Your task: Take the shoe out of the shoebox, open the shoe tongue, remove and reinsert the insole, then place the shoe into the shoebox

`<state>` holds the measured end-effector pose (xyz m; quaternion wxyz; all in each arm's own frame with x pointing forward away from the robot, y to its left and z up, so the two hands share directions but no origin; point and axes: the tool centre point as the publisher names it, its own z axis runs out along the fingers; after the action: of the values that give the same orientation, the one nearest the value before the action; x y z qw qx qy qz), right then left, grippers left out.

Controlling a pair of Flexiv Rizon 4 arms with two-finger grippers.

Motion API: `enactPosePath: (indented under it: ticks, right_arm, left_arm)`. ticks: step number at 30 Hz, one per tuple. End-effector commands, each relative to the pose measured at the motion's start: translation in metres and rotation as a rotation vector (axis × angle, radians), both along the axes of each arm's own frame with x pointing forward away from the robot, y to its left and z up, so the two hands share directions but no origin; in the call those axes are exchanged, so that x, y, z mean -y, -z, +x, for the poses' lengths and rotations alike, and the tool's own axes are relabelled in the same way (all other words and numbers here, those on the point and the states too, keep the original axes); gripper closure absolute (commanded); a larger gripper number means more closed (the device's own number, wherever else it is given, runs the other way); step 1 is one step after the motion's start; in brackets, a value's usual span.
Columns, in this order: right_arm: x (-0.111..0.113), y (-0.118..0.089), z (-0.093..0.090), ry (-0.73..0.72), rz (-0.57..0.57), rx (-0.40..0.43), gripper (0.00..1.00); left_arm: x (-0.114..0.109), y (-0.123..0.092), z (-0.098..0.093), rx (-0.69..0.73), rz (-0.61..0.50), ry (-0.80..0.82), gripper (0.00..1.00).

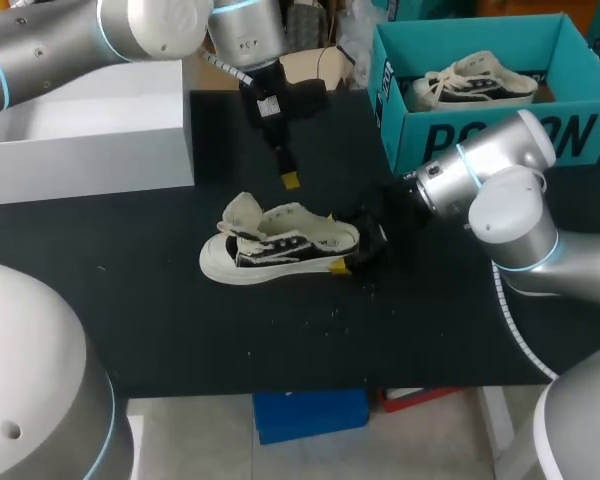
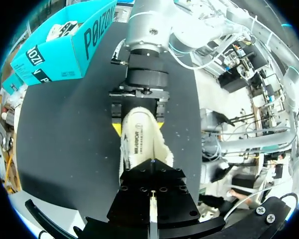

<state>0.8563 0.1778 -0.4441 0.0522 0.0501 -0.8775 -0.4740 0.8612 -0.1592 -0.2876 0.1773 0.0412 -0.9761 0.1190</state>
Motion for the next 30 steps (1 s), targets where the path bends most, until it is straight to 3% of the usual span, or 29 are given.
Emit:
enactPosePath:
  ticks: [1, 17, 30]
  right_arm:
    - [-0.001, 0.006, 0.000, 0.001, 0.000, -0.001, 1.00]
    - [-0.001, 0.006, 0.000, 0.001, 0.000, -0.001, 1.00]
    - [-0.001, 0.006, 0.000, 0.001, 0.000, -0.001, 1.00]
  left_arm:
    - [-0.002, 0.018, -0.009, 0.017, -0.042, -0.008, 1.00]
    - [0.010, 0.064, 0.000, -0.052, 0.057, 0.036, 1.00]
    - [0.027, 0.090, -0.013, -0.082, 0.073, 0.056, 1.00]
